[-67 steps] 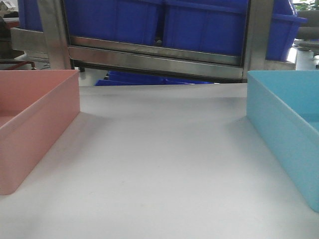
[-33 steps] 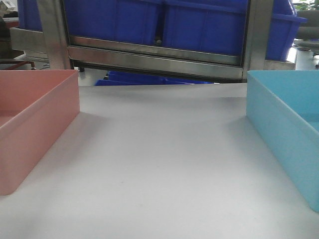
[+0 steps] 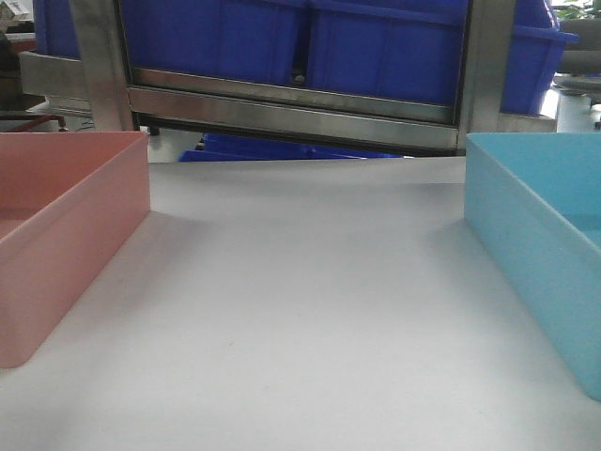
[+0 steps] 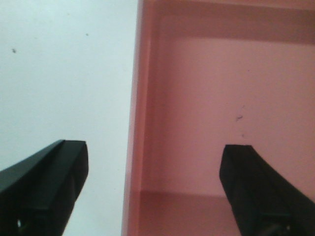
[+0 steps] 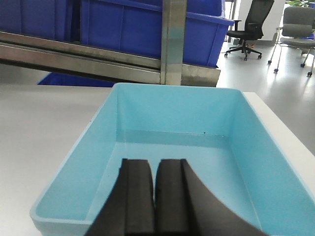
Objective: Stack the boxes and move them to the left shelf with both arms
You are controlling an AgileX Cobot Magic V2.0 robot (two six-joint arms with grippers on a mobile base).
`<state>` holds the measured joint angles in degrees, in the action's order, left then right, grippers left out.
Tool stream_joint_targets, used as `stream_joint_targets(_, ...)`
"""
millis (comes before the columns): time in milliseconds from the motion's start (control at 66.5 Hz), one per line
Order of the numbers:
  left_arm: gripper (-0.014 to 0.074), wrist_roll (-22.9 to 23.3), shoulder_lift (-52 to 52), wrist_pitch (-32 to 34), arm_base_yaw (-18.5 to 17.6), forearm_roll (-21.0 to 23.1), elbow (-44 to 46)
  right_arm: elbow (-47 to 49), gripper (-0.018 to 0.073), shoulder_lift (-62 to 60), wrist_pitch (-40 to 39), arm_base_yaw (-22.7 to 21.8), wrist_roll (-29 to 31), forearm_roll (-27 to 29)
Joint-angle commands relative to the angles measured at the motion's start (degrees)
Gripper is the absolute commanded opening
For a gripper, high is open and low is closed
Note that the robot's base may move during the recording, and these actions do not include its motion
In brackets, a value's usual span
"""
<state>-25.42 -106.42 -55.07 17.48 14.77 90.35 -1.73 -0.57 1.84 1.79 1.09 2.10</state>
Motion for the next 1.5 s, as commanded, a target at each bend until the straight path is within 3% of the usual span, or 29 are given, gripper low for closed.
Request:
stream_joint_targets(0, 0.0448, -1.2, 0.37, 2.33, 0.09, 2.32, 1.99, 1.12, 0.005, -1.19, -5.42, 0.07, 0.11, -0.38)
stream_joint_targets(180, 0.0431, -1.2, -4.12, 2.31, 0.09, 2.32, 1.99, 1.12, 0.005, -1.19, -5.42, 0.07, 0.11, -0.38)
stream_joint_targets(286, 0.0351, -1.2, -5.64, 2.31, 0.09, 2.08, 1.99, 1.12, 0.005, -1.19, -5.42, 0.07, 0.11, -0.38)
stream_joint_targets(526, -0.0023, -1.2, -6.16, 0.95, 0.09, 0.99, 1.99, 1.12, 0.005, -1.19, -5.42, 0.07, 0.11, -0.38)
stream_joint_targets(736, -0.0003, -0.48, -6.16, -0.48, 0.09, 1.2, 1.99, 1.12, 0.005, -1.19, -5.42, 0.07, 0.11, -0.38)
stream_joint_targets(1127, -0.0003, 14.36, 1.67, -1.65, -0.11, 1.43, 2.08, 1.12, 0.005, -1.19, -5.42, 0.07, 0.11, -0.38)
stream_joint_targets(1353, -0.0003, 16.84, 10.34, -2.29, -1.39, 11.74, 2.08, 1.12, 0.005, -1.19, -5.42, 0.07, 0.11, -0.38)
stream_joint_targets(1488, -0.0003, 20.58, 13.73, -3.76, -4.3, 12.68, 2.08, 1.12, 0.005, -1.19, -5.42, 0.07, 0.11, -0.38)
